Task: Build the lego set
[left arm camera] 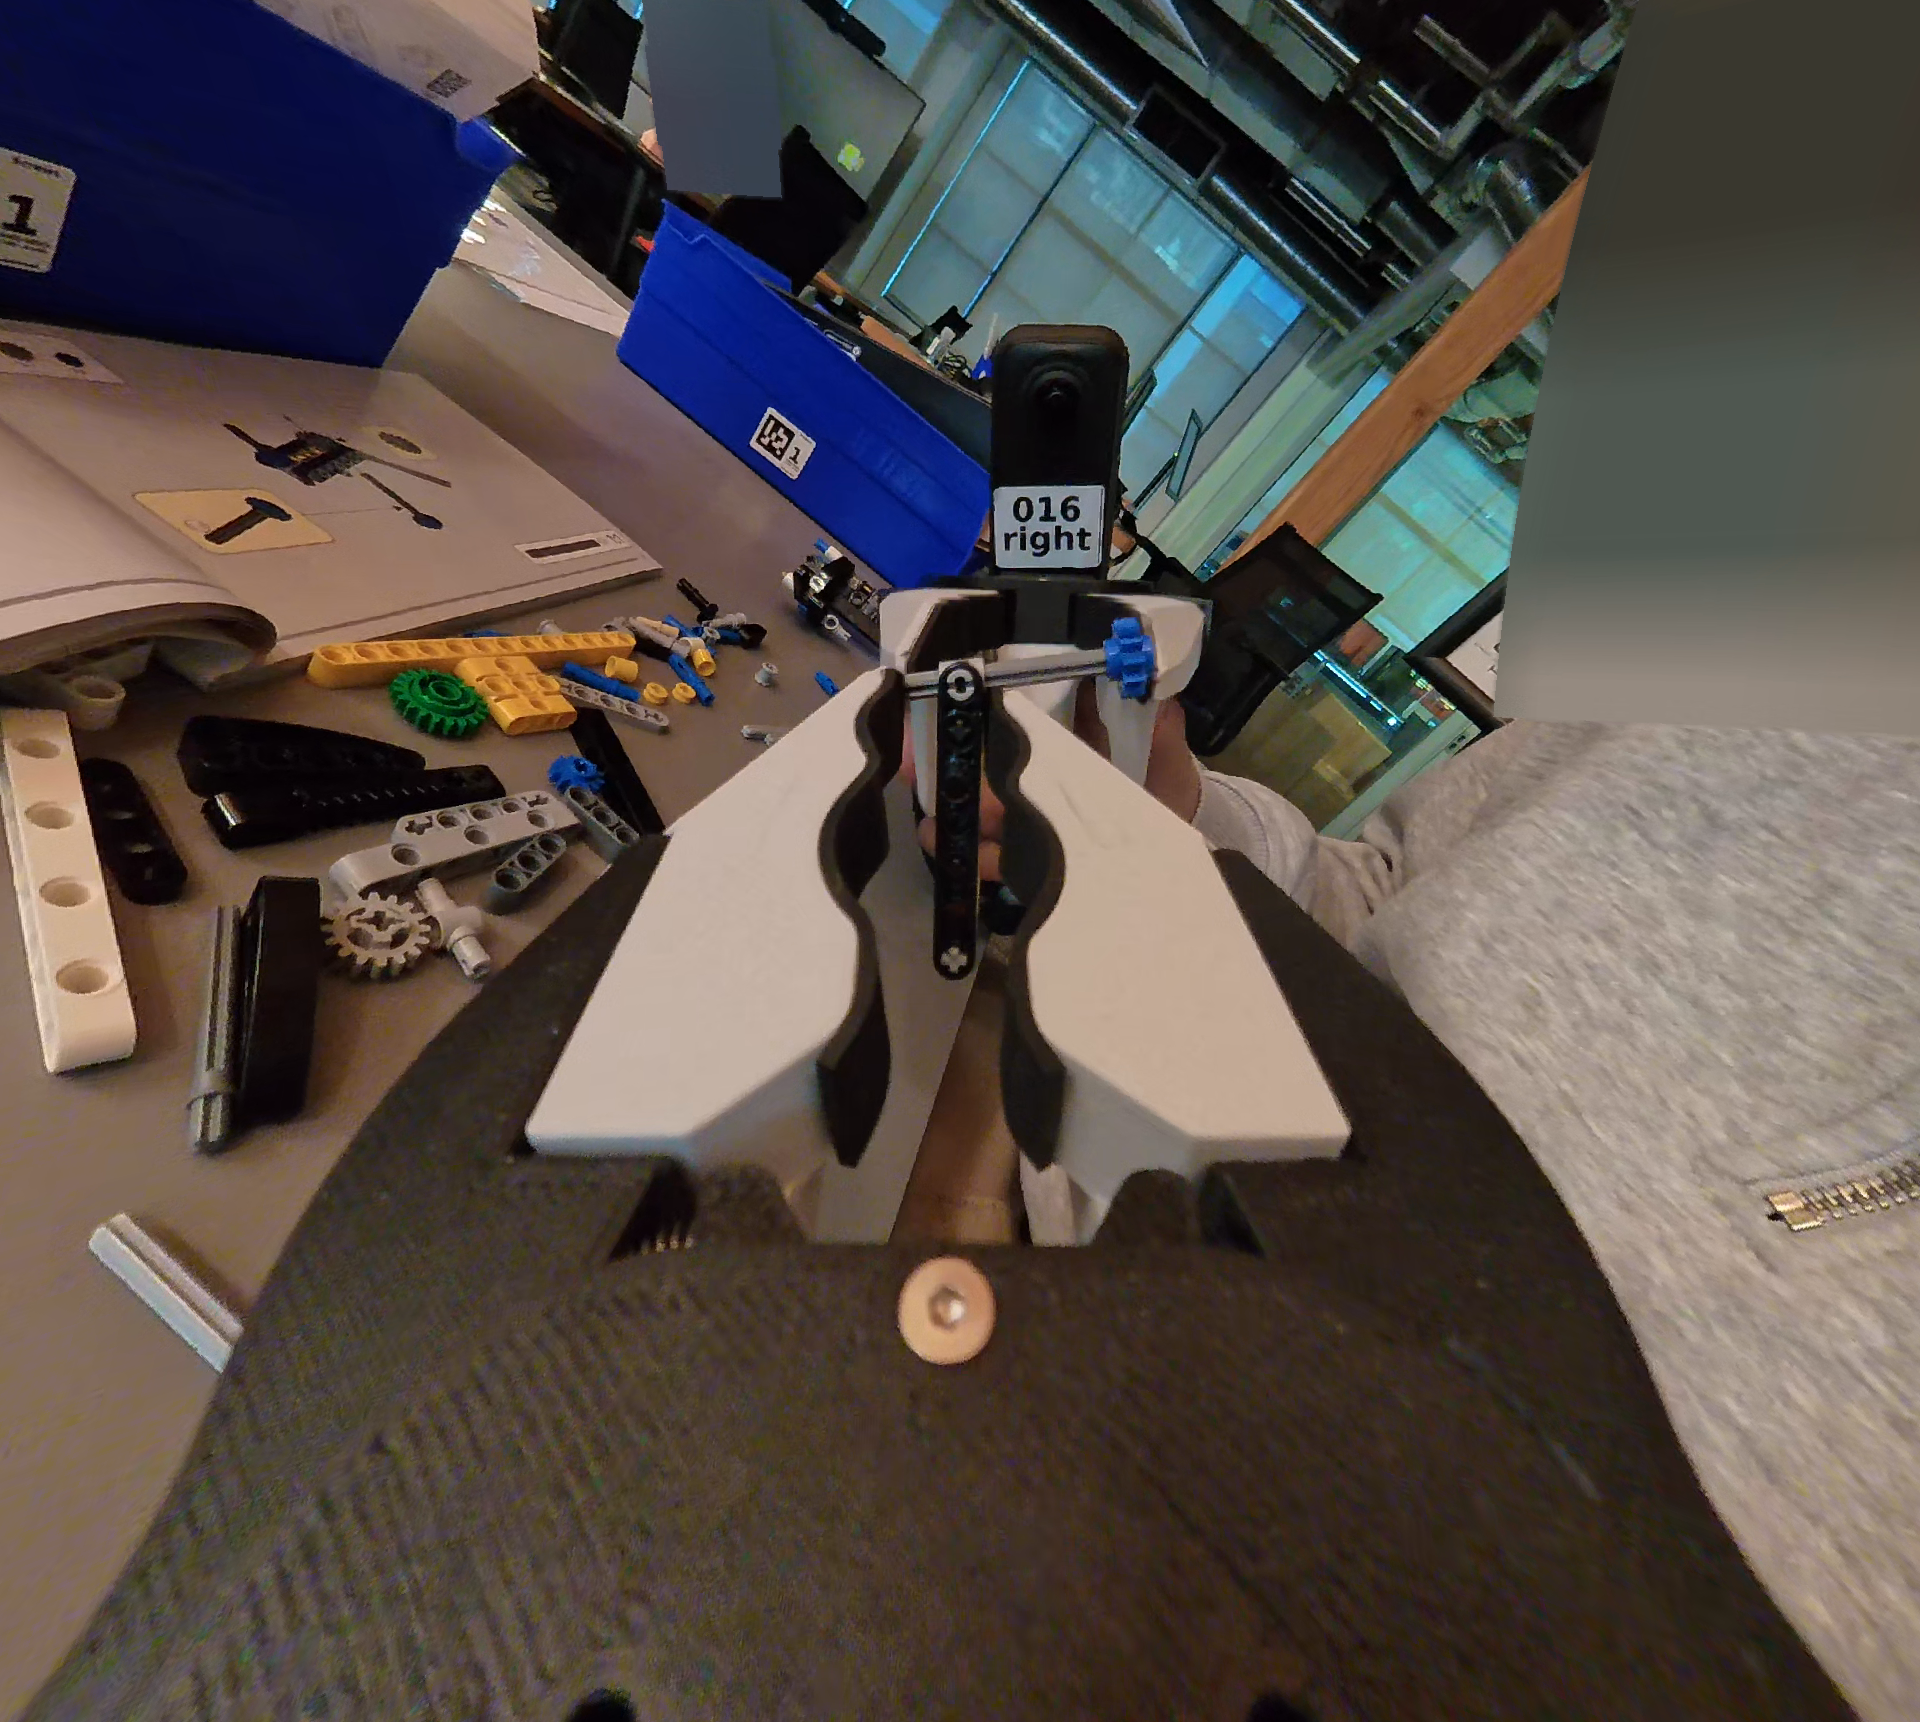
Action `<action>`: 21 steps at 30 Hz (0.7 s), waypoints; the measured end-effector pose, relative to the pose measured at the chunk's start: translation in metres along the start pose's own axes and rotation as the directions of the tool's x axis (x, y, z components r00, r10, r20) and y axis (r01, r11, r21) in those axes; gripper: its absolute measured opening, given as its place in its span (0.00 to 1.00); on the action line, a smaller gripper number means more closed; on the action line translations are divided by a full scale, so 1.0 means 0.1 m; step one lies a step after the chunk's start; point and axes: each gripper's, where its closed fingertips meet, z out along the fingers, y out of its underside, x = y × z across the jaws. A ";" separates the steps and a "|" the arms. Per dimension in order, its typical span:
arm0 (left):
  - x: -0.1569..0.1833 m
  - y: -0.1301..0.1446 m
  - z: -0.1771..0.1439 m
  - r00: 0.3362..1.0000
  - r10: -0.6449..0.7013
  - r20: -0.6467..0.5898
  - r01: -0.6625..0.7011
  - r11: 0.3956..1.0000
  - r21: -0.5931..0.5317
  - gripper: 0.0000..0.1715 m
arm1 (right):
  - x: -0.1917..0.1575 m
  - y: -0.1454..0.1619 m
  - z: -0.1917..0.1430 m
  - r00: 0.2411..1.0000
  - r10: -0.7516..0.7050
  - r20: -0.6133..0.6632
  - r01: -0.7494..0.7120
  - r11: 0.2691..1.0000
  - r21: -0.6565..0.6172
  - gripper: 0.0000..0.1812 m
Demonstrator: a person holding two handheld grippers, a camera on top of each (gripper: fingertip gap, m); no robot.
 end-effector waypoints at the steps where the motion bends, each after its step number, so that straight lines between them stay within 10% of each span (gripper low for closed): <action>1: 0.00 0.00 0.00 1.000 0.002 0.000 -0.002 1.000 -0.001 0.08 | 0.00 0.00 0.00 1.000 0.002 0.001 -0.002 1.000 0.001 0.22; 21: 0.00 0.08 0.04 0.997 0.068 0.034 -0.067 0.997 -0.050 0.08 | 0.00 0.01 0.01 0.999 0.034 0.008 -0.034 0.999 -0.001 0.22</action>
